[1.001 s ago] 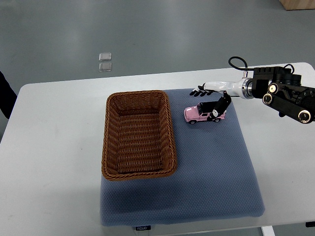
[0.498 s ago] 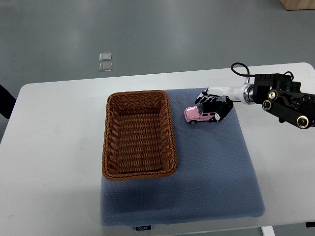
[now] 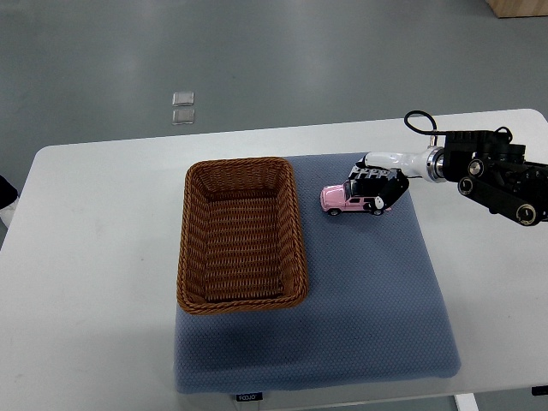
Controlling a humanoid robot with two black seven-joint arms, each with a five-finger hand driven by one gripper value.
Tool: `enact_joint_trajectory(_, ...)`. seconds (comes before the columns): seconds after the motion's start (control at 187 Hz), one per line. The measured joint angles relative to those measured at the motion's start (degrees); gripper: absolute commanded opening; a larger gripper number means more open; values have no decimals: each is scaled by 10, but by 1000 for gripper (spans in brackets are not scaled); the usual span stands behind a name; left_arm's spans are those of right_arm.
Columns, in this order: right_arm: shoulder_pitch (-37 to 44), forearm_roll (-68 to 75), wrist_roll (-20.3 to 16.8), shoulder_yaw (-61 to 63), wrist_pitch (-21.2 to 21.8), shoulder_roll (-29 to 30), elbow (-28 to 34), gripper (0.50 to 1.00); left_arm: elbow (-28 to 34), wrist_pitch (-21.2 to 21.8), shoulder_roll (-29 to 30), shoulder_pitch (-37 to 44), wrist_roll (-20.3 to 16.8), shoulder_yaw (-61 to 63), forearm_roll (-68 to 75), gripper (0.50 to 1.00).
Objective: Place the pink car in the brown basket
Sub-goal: 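Lift the pink car with the right hand toward the basket, then lower the car into the wicker basket and release it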
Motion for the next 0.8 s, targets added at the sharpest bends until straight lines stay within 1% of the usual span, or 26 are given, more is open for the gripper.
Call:
enact_joint_trajectory(0.134, 44, 16, 1, 9, 26, -42, 26, 500, 0, 0, 0, 0, 0, 0, 0, 1000)
enact_joint_trajectory(0.203, 77, 40, 1, 17, 50, -72, 53, 500, 0, 0, 0, 0, 0, 0, 0, 1000)
enact_joint_trajectory(0.3, 110, 68, 0, 19, 72, -100, 85, 500, 0, 0, 0, 0, 0, 0, 0, 1000)
enact_joint_trajectory(0.428, 133, 84, -2, 19, 83, -105, 119, 500, 0, 0, 0, 0, 0, 0, 0, 1000)
enact_joint_trajectory(0.509, 139, 86, -2, 18, 83, -88, 127, 500, 0, 0, 0, 0, 0, 0, 0, 1000)
enact_joint_trajectory(0.61, 145, 86, -2, 8, 79, -37, 125, 500, 1, 0, 0, 0, 0, 0, 0, 1000)
enact_joint_trajectory(0.798, 147, 85, -3, -15, 65, 66, 77, 500, 0, 0, 0, 0, 0, -1, 0, 1000)
